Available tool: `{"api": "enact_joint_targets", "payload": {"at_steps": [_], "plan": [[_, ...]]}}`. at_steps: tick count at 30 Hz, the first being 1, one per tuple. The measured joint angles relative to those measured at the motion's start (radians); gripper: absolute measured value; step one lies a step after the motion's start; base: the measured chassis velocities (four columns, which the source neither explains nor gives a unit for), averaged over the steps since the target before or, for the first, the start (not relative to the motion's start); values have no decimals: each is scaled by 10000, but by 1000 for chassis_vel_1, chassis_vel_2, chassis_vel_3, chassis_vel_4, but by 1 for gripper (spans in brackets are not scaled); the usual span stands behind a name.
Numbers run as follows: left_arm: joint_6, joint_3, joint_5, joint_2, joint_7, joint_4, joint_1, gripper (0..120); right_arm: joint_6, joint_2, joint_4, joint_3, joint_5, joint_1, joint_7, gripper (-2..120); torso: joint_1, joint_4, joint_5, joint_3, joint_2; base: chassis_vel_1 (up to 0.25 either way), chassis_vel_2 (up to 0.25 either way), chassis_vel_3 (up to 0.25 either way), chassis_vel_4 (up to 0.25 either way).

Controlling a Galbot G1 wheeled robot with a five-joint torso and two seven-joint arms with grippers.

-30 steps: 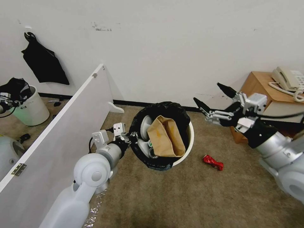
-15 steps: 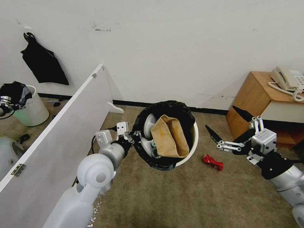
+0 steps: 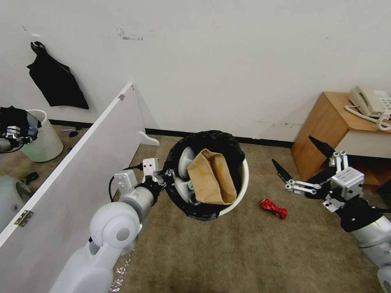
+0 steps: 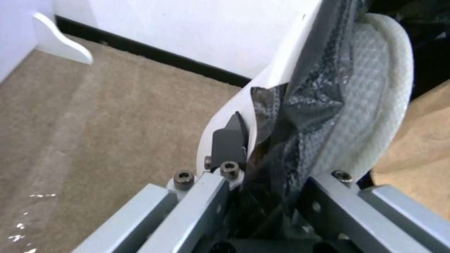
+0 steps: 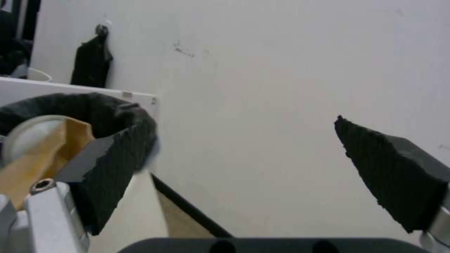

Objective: Pick up the trash bin, then pick up the garbage from the floor and place it into the trash bin.

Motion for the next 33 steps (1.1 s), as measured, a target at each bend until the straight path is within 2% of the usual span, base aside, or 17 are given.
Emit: {"api": "enact_joint_targets", "payload": {"at_steps": [7, 20, 33], "plan": [[-38, -396, 388, -68, 193, -203, 504, 1, 161, 519, 15, 154, -239, -137, -52, 100, 0, 0, 2, 0, 0, 0, 0, 0, 0], [-45, -534, 629, -163, 288, -360, 776, 1, 315, 1102, 183, 203, -554, -336, -142, 100, 0, 0, 1, 0, 0, 0, 0, 0, 0], [-87, -534, 779, -168, 391, -396, 892, 1, 79, 1297, 302, 296, -641, -430, -260, 100, 0, 0, 1, 0, -2, 0, 0, 0, 0]]}}
